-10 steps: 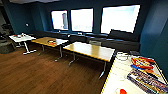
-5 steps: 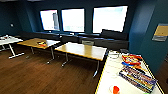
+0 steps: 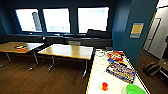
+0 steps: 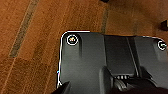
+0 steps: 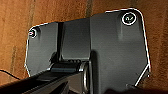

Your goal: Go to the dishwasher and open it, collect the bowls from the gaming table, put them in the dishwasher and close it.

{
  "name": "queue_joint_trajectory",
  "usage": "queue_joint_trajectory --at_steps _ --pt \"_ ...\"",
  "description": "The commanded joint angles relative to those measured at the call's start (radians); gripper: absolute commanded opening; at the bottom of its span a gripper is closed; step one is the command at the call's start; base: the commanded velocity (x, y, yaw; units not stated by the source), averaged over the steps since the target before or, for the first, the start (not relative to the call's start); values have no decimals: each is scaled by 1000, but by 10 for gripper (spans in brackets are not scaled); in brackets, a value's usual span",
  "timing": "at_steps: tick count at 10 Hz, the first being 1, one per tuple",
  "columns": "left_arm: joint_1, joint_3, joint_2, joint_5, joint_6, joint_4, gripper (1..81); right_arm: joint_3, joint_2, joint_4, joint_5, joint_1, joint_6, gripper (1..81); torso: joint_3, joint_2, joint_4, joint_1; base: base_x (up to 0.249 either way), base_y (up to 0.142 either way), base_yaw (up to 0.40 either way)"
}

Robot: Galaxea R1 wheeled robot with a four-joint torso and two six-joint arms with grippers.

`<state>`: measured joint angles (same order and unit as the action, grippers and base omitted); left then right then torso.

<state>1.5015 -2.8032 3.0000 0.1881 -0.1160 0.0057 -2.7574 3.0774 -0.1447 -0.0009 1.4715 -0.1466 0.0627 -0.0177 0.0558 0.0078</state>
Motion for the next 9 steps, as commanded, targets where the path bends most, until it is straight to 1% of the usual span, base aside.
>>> queue_joint_trajectory --at_steps 1,4,5,6,9 --pt "-46 -6 -9 -44 -1 0 811 6 0 5 -53 -49 4 811 0 0 0 0 0 0 -393" --pt "-46 -6 -7 -42 -1 -1 811 6 0 5 -53 -47 4 811 0 0 0 0 0 0 -393" --pt "-46 -6 -7 -42 1 -3 811 6 0 5 -53 -46 4 811 0 0 0 0 0 -259 0" --pt "-46 -6 -7 -42 -2 -4 811 4 0 5 -53 -47 4 811 0 0 0 0 0 -199 0" --pt "-46 -6 -6 -42 -1 -1 811 3 0 5 -53 -47 4 811 0 0 0 0 0 0 0"
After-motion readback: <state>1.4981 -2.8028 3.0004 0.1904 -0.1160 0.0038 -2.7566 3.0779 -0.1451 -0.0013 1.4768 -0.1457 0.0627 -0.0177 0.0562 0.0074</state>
